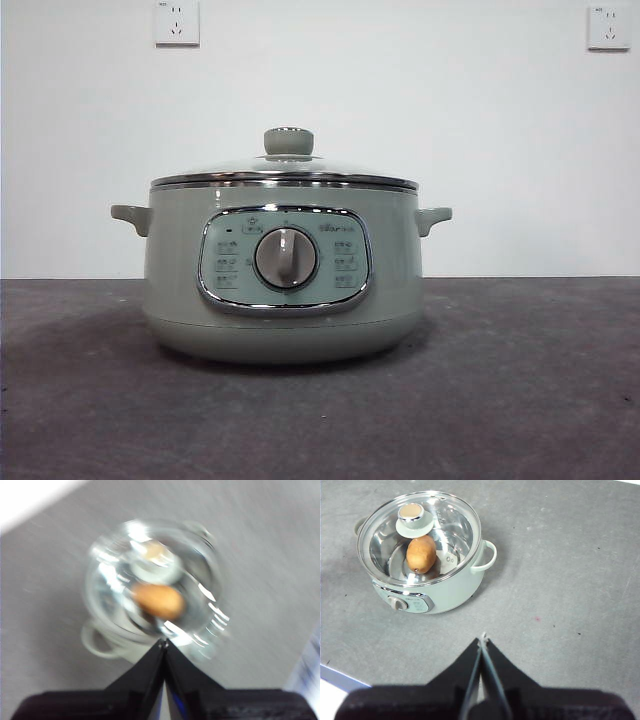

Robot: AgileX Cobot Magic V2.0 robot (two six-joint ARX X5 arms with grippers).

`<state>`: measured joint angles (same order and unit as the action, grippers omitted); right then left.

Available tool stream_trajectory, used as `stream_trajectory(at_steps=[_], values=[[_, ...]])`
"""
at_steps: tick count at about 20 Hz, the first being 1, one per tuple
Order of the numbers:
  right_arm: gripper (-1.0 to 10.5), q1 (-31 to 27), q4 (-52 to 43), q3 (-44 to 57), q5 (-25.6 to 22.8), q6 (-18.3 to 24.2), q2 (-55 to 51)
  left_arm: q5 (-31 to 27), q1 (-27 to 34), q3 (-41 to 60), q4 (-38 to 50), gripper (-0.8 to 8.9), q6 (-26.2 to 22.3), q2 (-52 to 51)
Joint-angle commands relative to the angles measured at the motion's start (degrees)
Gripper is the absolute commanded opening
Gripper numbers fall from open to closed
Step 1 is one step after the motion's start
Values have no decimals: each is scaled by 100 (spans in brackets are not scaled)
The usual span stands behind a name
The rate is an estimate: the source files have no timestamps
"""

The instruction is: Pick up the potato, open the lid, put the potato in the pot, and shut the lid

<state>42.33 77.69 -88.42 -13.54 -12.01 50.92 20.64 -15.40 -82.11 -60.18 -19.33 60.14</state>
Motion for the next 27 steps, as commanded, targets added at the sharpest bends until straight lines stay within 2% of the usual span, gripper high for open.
stream_trajectory(at_steps=[1,5,7,12,15,19,23,27], values=[[2,4,140,31,-22,20,-2,72,533,1565,1473,-1,452,-752],[2,4,140,31,-22,20,-4,76,916,4380,4142,-1,632,-2422],[2,4,140,31,-22,20,-4,79,975,5488,4999,-1,632,-3147],[2,4,140,31,-22,20,-2,76,1064,7311,5888,-1,756,-4433],[2,4,140,31,-22,20,-4,-48,1067,7805,6000,-1,798,-4933],[2,4,140,31,-22,20,-2,-1532,1078,8168,5796,-1,1672,-5556],[2,4,140,31,-22,20,-2,-2164,1091,8168,5355,-1,1574,-5993],[2,4,140,31,-22,20,-4,-2216,1108,8170,5086,-1,1578,-5991]])
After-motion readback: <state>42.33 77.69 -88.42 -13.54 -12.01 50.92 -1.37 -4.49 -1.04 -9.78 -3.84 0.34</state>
